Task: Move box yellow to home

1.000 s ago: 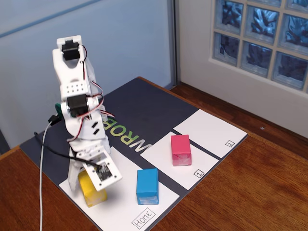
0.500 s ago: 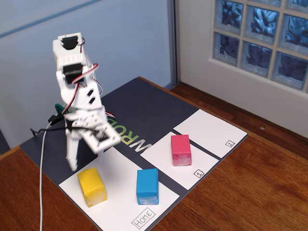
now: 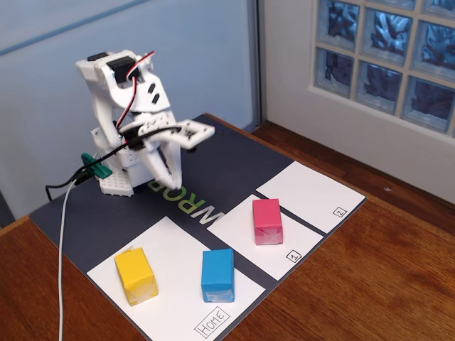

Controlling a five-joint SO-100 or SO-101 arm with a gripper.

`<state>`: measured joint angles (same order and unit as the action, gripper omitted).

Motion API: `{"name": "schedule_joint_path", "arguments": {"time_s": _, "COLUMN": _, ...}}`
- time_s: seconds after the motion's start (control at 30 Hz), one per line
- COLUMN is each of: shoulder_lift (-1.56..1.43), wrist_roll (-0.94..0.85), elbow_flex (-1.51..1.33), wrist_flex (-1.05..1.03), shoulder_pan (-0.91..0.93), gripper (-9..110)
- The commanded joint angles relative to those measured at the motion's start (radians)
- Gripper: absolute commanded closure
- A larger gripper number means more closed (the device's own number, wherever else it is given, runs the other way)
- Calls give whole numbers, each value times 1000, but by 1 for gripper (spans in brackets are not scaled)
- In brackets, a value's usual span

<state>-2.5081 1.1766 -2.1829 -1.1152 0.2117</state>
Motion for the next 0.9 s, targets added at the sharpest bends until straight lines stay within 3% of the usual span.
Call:
{"name": "schedule_joint_path", "arguments": {"time_s": 0.0, "shoulder_lift": -141, "wrist_roll": 17, "elbow_flex": -54, "wrist_flex": -69, "shoulder_pan": -55, "gripper": 102}}
{"name": "schedule_joint_path", "arguments": {"time_s": 0.53, "shoulder_lift": -637, "wrist_roll": 52, "elbow_flex": -385, "wrist_flex": -514, "shoulder_pan": -101, "gripper": 102}}
{"name": "schedule_joint_path", "arguments": {"time_s": 0.87, "shoulder_lift": -833, "wrist_roll": 172, "elbow_flex": -546, "wrist_flex": -509, "shoulder_pan": -179, "gripper": 102}}
